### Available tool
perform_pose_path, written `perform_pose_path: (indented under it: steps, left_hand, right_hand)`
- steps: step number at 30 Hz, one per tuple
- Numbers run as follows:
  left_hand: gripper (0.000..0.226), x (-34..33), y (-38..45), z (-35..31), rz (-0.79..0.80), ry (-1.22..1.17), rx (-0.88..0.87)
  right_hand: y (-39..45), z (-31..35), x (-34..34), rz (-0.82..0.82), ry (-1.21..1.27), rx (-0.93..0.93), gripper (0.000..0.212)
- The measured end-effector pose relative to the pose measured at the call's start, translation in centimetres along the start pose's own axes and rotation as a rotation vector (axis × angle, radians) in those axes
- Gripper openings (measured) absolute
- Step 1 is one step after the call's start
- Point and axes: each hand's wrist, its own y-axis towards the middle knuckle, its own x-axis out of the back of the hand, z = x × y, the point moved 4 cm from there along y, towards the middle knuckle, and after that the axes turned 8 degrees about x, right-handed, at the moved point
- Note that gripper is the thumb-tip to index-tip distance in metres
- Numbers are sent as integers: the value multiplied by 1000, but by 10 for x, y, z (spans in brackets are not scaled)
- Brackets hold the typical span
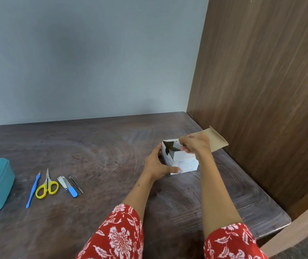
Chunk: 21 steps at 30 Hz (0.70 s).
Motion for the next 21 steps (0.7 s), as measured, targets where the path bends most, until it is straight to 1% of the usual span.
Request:
perform_pose_path:
  steps: [2, 5, 8, 12, 16, 21]
  left_hand:
    - [109, 0, 0, -1, 3, -3, 4]
    - [108, 0, 0, 0, -4, 7, 7]
    - [107, 0, 0, 0, -4, 10, 12]
    - [107, 0, 0, 0, -8, 20, 12]
    - [107, 0, 0, 1, -7, 20, 11]
    - [107, 0, 1, 2, -13, 25, 17]
  right_hand:
    - [0, 1, 1, 3, 30, 32, 8]
    - [0, 3, 2, 52, 36, 76, 14]
    - [-1, 3, 1, 92, 9, 104, 13]
    - [-4, 4, -1, 78, -72, 162, 10]
    - [-3, 5, 0, 0, -201, 239, 16]
    - [-3, 7, 0, 10, -237, 282, 11]
